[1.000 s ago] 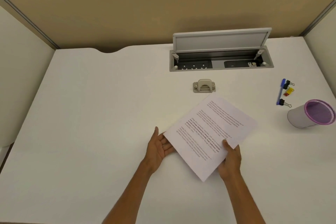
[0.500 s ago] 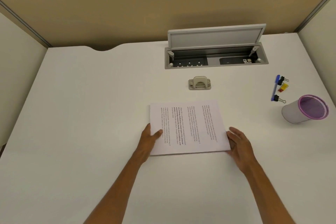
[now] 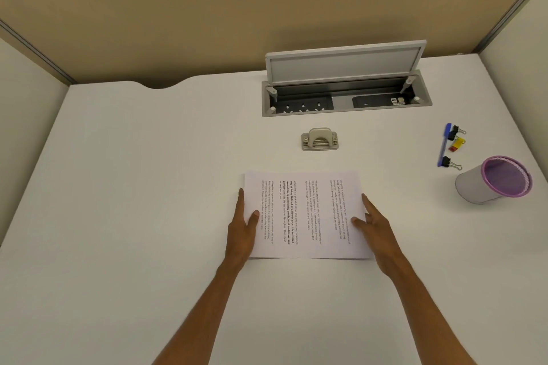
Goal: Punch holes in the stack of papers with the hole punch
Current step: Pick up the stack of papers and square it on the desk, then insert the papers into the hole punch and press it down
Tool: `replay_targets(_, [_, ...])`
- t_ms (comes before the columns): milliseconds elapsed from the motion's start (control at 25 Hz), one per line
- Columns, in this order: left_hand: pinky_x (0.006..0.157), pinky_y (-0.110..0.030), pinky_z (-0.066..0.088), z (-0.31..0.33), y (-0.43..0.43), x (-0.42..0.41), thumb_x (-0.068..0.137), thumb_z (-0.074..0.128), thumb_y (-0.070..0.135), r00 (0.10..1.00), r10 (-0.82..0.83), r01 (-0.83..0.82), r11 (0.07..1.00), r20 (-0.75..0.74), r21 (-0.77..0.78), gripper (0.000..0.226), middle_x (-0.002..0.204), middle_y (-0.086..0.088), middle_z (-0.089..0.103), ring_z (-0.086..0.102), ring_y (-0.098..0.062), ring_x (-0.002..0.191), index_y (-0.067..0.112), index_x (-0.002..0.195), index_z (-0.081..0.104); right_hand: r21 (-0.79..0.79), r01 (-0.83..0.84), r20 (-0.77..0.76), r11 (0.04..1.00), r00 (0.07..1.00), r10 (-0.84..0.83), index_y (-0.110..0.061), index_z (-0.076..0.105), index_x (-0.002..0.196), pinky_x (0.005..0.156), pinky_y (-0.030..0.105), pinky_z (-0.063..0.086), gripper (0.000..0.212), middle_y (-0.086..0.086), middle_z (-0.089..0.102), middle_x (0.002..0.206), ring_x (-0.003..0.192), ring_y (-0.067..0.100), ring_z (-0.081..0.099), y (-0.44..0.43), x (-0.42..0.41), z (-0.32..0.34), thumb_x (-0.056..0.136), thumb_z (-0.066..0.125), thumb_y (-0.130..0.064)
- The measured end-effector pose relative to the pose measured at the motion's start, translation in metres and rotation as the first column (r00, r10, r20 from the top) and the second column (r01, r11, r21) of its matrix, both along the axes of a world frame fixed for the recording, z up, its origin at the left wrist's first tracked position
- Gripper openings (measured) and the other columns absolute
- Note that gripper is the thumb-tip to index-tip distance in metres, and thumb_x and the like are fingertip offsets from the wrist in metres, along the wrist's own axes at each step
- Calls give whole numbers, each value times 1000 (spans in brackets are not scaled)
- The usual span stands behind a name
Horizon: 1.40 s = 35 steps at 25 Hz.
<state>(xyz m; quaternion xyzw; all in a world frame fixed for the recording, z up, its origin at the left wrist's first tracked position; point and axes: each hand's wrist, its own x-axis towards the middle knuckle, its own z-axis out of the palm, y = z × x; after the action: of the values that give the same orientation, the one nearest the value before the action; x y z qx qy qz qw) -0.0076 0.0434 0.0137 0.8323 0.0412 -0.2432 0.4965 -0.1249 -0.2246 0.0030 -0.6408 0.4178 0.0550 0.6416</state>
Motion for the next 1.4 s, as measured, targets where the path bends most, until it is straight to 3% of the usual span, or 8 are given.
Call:
replay_targets(120, [114,-34,41,-13,7,5,106,49,24,999,38,-38,999,-3,-23,61,154,10,44,52,-14,131,32,160,22,9,36,12,999,999,-36,-26,34,155,106,36,45,59,1,59,140,128,23,57,-2,2,3,101,53,-10])
replay_targets(240, [114,-45,44,-16,7,6,105,52,23,996,82,-84,995,-46,-50,59,153,5,49,53,-19,134,34,158,29,-57,92,-2,994,996,-92,-24,48,144,92,35,50,49,1,65,131,113,24,65,-1,7,4,98,55,-9])
replay_targets(320, [109,-37,49,-14,6,4,103,55,17,989,133,-139,984,-63,-109,57,148,6,54,56,-16,129,29,156,36,-78,128,-24,989,991,-130,-20,62,124,89,39,54,32,2,69,124,103,23,68,-3,10,2,94,57,-8])
replay_targets(480, [72,-13,56,-16,7,4,99,62,16,967,216,-233,964,-134,-130,36,126,2,67,68,-6,102,23,134,56,79,161,-15,984,987,-161,-10,70,109,80,39,58,18,7,76,108,94,27,72,-12,5,0,95,59,-7])
replay_targets(840, [72,-15,52,-10,-12,9,103,56,23,945,284,-310,934,-159,-175,14,102,9,74,67,-12,92,23,103,70,121,230,9,966,973,-232,-9,74,105,100,52,53,17,7,77,109,108,35,69,-32,1,-14,98,60,-14])
replay_targets(1040, [96,-24,52,-10,-35,27,99,64,16,943,327,-333,922,-63,-199,30,117,7,72,67,-13,107,15,129,68,93,264,18,960,964,-266,-13,75,106,102,51,51,16,6,76,111,108,32,69,-49,17,-16,96,62,-14])
replay_targets(1200, [89,-10,52,-9,-51,40,98,64,14,940,342,-337,921,-5,-194,38,126,8,68,65,-11,111,16,136,64,71,273,38,959,960,-276,-15,75,101,101,45,52,16,7,75,112,100,27,69,-58,31,-9,97,59,-11])
replay_targets(1400, [104,-27,48,-17,-57,48,98,64,17,947,321,-318,938,1,-140,37,127,6,67,64,-13,112,13,135,64,42,277,33,960,960,-278,-14,74,104,100,41,52,16,6,74,113,100,25,68,-69,40,-9,97,60,-11])
